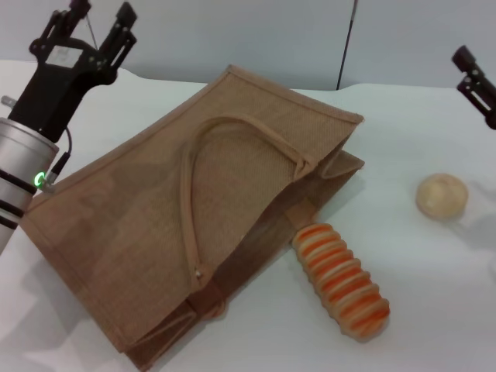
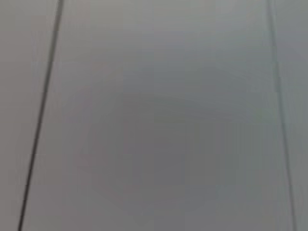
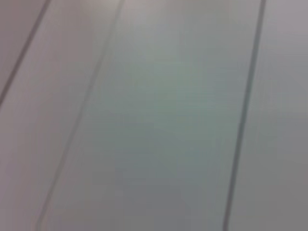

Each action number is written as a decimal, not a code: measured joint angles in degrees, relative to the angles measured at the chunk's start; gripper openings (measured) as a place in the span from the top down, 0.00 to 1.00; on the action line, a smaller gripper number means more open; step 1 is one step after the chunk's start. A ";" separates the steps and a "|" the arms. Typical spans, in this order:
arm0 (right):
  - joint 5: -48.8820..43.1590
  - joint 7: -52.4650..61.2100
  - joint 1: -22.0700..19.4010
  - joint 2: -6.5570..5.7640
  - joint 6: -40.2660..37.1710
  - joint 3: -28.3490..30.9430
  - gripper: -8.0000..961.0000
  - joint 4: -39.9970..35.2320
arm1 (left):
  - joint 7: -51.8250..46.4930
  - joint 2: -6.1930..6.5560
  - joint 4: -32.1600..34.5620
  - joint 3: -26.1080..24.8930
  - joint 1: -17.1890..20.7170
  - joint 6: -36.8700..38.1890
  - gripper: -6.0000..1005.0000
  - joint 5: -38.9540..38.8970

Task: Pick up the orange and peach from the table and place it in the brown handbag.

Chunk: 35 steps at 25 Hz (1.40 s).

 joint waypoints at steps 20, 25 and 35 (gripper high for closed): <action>-0.02 0.45 -1.26 -0.01 1.15 2.35 0.21 0.00 | 0.24 -0.06 -1.24 0.03 0.03 2.20 0.26 -2.02; 0.00 0.47 -1.34 -0.01 2.19 2.39 0.21 0.00 | 0.24 -0.03 -1.24 0.02 -0.11 2.53 0.26 -2.02; 0.00 0.49 -1.28 0.00 3.36 2.42 0.21 0.00 | 0.24 -0.11 -1.24 0.03 -0.25 2.96 0.26 -2.01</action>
